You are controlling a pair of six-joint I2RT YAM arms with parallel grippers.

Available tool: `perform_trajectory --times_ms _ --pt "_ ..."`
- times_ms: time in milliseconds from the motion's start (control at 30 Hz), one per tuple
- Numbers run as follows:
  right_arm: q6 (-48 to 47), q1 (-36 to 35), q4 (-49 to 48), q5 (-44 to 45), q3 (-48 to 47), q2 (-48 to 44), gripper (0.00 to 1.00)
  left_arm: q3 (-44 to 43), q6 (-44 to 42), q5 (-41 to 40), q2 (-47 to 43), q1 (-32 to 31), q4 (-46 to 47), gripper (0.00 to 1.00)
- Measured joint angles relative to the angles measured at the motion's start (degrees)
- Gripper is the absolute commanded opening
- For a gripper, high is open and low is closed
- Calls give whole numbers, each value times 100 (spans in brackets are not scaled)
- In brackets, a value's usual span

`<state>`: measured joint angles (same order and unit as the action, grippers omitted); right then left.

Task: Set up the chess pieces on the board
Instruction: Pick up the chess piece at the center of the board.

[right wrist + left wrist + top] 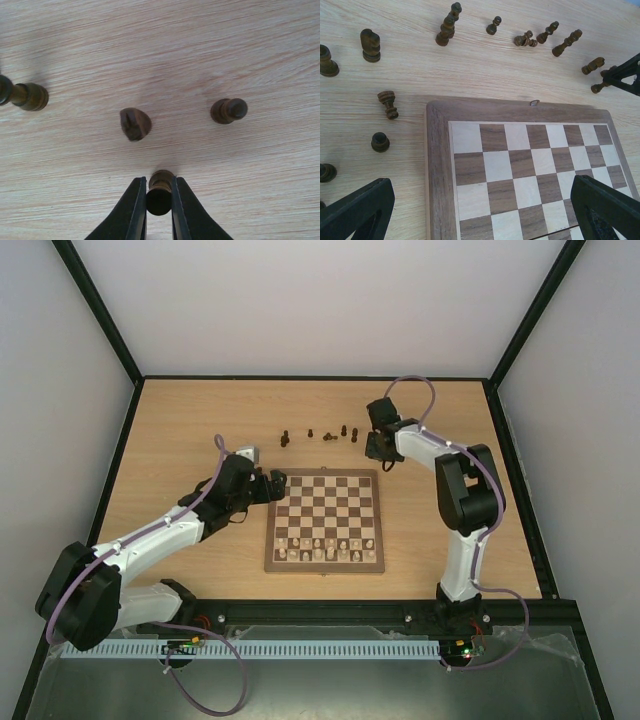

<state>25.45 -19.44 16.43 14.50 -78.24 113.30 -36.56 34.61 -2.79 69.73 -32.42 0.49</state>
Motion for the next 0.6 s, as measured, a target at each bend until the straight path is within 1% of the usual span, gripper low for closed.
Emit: perform_trajectory --times_ms 167,600 --pt "0 -199 37 90 55 -136 10 9 2 -4 0 0 2 99" --pt "4 -697 184 168 549 -1032 11 11 0 -48 0 0 2 99"
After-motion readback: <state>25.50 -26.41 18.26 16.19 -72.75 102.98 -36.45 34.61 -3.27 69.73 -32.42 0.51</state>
